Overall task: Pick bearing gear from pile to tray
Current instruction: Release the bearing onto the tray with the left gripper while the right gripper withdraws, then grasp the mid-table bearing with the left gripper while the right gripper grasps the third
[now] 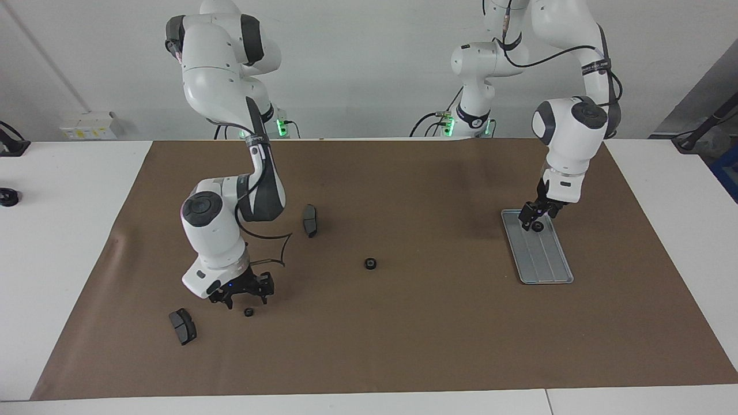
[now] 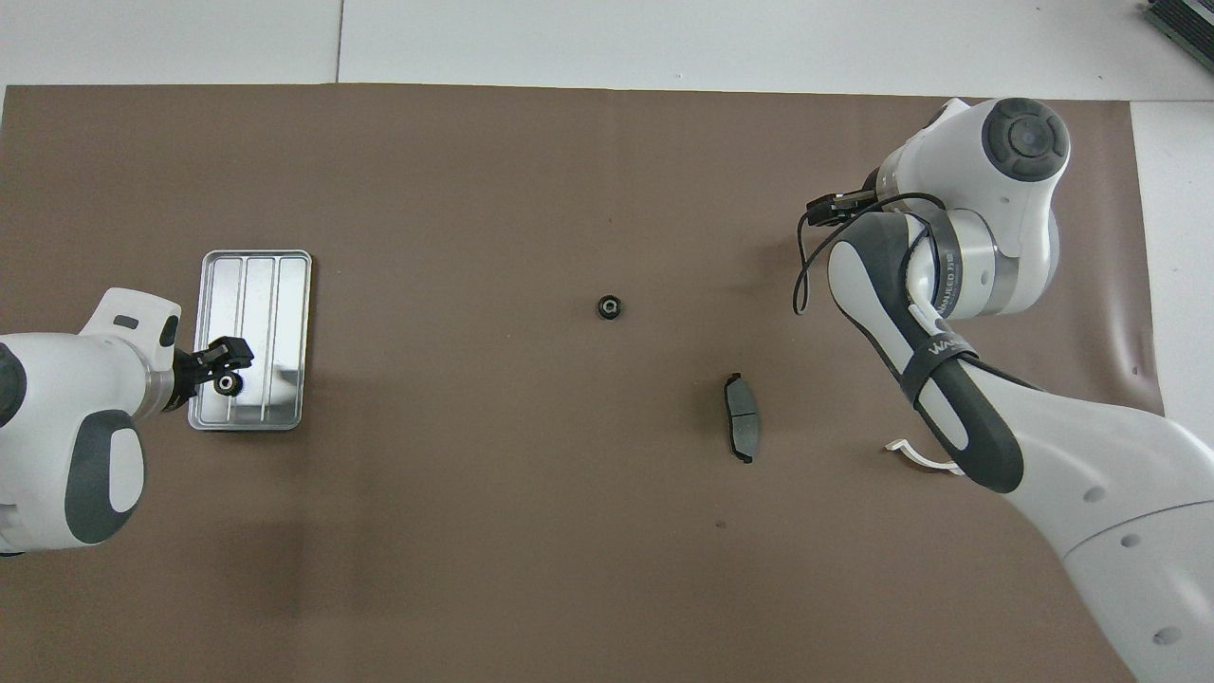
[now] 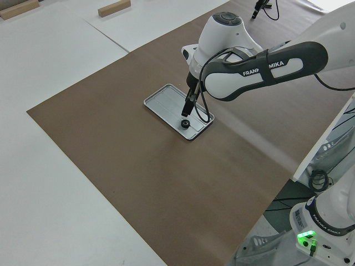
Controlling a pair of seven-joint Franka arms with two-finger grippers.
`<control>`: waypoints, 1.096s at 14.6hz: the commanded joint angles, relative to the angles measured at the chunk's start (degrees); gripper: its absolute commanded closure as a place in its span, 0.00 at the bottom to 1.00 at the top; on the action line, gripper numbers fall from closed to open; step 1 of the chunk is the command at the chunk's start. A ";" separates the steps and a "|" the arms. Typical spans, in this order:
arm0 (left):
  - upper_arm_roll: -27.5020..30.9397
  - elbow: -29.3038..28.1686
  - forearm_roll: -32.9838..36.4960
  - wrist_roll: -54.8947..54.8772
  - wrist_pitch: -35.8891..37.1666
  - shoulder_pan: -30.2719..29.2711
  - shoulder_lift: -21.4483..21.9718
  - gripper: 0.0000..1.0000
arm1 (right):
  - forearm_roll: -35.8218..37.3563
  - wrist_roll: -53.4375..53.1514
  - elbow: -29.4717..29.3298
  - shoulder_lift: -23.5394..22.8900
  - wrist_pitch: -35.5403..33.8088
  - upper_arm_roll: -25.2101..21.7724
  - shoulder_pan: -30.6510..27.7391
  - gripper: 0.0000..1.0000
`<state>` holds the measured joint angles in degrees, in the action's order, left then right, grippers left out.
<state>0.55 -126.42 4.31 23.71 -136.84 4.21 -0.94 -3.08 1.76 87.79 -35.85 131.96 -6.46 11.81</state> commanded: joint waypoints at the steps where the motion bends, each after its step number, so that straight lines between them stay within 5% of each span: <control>1: 0.59 5.82 1.92 -3.83 1.93 5.70 -3.19 0.00 | 1.14 0.87 -1.48 -1.50 0.84 0.58 -0.82 0.49; 9: 0.42 15.65 1.67 -2.90 2.54 20.48 -10.21 0.00 | 0.97 0.87 -0.86 -1.76 2.69 0.58 -0.74 0.51; 16: 0.68 35.97 1.23 7.57 10.10 29.97 -26.12 0.05 | 0.79 0.88 1.42 -1.59 4.62 0.58 -1.09 0.52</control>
<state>0.14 -97.48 5.13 29.14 -130.33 32.10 -22.32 -2.95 1.76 88.35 -37.20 134.43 -6.53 11.62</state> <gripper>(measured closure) 0.013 0.515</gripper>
